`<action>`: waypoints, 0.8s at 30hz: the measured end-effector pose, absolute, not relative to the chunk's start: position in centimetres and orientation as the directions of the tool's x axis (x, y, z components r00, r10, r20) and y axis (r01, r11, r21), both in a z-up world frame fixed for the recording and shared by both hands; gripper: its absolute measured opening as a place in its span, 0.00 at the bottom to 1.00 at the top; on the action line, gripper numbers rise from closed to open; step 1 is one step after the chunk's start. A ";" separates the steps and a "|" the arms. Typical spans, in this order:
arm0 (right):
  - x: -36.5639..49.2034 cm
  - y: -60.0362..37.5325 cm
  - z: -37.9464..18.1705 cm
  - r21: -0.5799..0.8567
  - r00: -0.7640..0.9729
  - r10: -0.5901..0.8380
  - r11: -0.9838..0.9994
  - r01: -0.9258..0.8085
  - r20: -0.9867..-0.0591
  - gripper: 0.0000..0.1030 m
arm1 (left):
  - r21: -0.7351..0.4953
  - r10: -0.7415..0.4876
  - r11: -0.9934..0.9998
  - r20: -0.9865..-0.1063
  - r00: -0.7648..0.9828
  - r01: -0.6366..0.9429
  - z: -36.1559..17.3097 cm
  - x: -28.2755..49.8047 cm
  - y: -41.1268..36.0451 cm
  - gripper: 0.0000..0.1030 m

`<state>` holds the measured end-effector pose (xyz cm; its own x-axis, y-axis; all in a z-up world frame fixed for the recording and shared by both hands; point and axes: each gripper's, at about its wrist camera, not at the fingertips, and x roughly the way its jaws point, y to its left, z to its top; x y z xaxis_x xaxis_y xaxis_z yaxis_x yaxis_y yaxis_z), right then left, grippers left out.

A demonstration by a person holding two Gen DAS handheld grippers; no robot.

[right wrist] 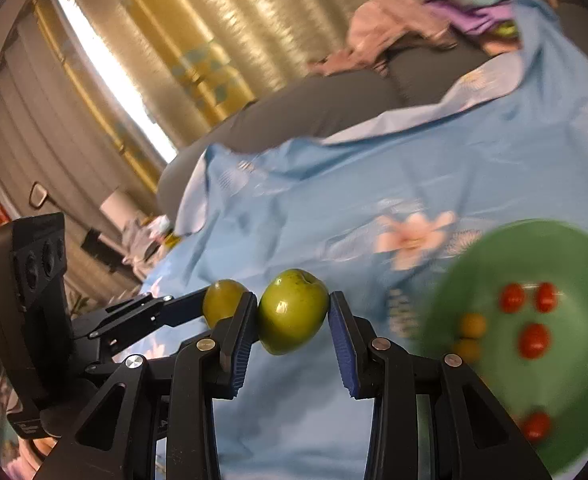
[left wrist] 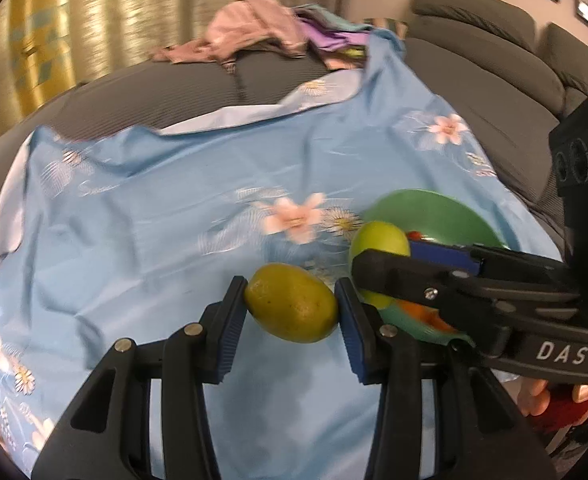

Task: Organize fruits
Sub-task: 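Carry both plums over the green bowl and open both grippers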

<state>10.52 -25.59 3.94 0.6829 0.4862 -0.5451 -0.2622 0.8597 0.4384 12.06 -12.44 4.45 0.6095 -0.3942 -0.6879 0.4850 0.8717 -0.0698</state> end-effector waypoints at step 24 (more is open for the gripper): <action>7.9 -37.6 0.1 0.153 0.634 0.104 0.988 0.022 -0.766 0.39 | 0.022 -0.316 0.828 -0.806 0.500 0.560 0.6 12.8 -24.4 0.81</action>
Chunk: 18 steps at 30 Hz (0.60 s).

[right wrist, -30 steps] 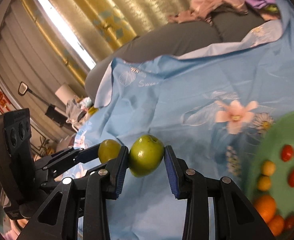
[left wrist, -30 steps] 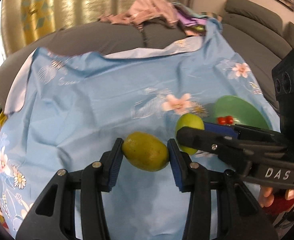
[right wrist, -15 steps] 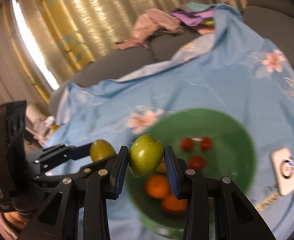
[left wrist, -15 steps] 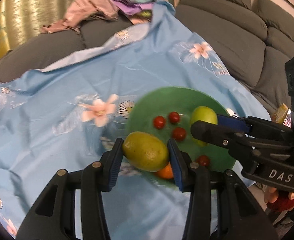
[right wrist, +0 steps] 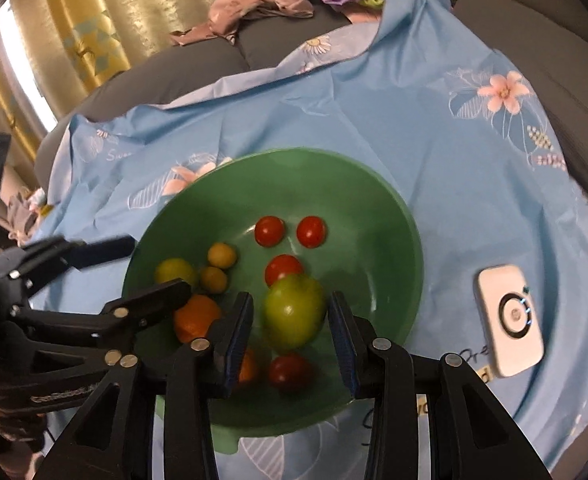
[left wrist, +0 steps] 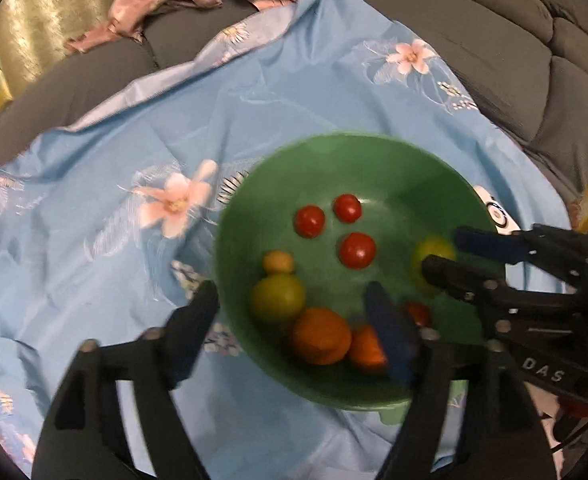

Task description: Organize fruits

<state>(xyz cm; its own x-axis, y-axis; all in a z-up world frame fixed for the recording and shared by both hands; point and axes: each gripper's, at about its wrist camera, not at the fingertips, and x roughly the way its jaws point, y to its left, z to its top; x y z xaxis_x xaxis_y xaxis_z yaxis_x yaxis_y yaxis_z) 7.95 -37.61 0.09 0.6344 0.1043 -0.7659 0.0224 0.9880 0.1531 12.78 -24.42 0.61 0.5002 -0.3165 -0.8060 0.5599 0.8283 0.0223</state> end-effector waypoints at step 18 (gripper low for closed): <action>6.2 -36.6 9.0 0.055 0.633 0.084 0.996 -0.067 -0.769 0.55 | -0.022 -0.302 0.906 -0.733 0.609 0.423 11.2 10.5 -21.6 0.99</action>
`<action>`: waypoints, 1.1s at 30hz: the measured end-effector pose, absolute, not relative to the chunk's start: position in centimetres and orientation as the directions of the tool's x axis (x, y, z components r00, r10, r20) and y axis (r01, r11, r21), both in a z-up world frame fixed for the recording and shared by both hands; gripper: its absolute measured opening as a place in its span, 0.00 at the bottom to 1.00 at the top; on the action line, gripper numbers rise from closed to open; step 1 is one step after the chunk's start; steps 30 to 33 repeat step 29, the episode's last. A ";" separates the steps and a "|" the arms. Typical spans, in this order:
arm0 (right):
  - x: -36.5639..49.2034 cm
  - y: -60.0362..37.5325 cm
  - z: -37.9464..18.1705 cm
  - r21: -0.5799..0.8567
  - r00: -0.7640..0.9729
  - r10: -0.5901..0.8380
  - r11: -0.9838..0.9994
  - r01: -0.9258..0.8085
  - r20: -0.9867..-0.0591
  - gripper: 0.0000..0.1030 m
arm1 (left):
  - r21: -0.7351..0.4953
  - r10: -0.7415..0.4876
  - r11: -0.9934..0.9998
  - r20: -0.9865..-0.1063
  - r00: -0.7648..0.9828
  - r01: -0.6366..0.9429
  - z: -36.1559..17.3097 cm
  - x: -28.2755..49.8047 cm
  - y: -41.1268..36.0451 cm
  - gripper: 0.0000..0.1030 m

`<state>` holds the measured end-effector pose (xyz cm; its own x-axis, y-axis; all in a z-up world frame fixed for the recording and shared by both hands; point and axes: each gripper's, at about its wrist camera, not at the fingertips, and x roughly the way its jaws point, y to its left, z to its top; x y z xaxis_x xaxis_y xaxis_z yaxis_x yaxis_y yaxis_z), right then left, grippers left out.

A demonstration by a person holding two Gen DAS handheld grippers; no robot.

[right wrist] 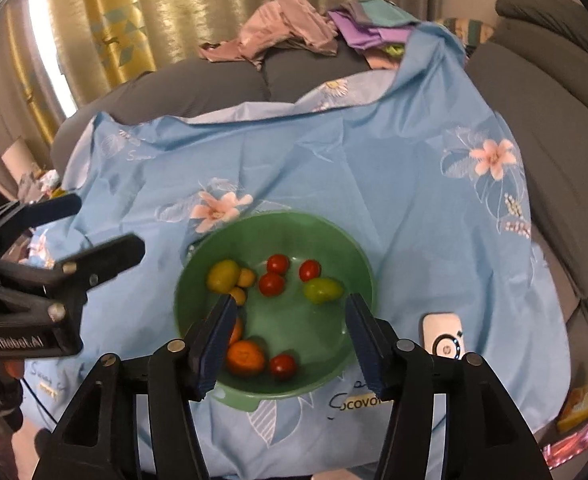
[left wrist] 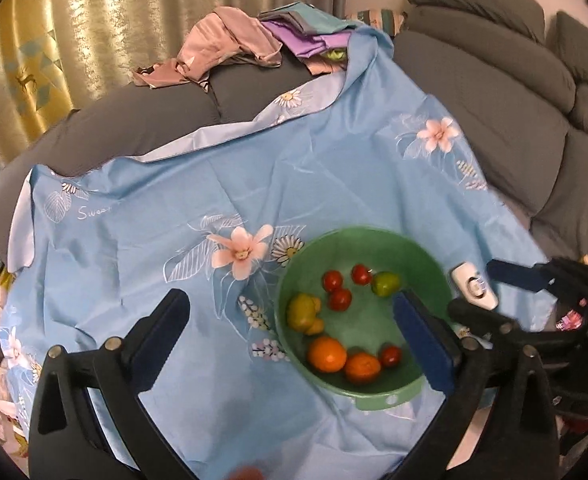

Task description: Organize fruits

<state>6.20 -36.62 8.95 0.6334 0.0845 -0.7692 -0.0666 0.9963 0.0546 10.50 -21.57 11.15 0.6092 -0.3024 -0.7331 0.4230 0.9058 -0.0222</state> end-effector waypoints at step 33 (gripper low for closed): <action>6.4 -36.7 11.8 0.035 0.661 0.078 0.996 -0.078 -0.747 0.55 | 0.062 -0.250 0.906 -0.721 0.646 0.419 15.1 11.1 -23.0 0.99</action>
